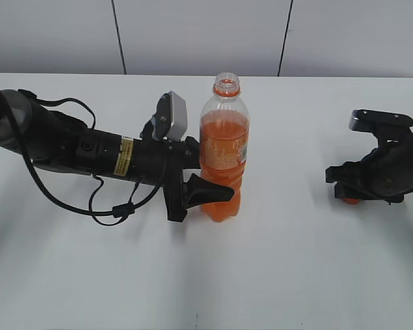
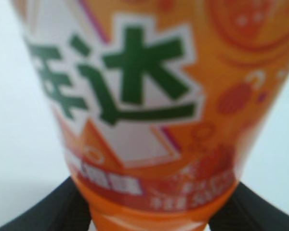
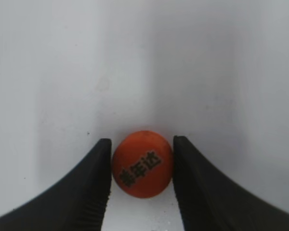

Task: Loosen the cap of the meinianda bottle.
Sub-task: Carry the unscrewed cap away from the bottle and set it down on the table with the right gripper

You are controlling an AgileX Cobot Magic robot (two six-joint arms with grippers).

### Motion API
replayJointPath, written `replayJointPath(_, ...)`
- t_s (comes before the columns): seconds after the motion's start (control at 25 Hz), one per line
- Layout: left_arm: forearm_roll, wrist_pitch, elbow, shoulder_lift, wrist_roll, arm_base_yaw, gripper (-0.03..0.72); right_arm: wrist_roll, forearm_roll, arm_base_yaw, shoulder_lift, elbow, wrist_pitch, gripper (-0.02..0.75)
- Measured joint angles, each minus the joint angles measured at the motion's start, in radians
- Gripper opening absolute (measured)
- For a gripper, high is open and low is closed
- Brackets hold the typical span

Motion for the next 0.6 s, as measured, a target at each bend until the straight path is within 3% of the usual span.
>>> replayJointPath(0.16, 0.0, 0.0, 0.0, 0.0, 0.0, 0.0, 0.408, 0.0, 0.0, 0.0, 0.0, 0.0, 0.0, 0.55)
replayJointPath(0.24, 0.0, 0.0, 0.0, 0.0, 0.0, 0.0, 0.408, -0.001, 0.0, 0.0, -0.002, 0.0, 0.0, 0.615)
replayJointPath(0.6, 0.002, -0.01, 0.0, 0.0, 0.0, 0.0, 0.432, 0.0, 0.0, 0.0, -0.108, 0.0, 0.013, 0.596)
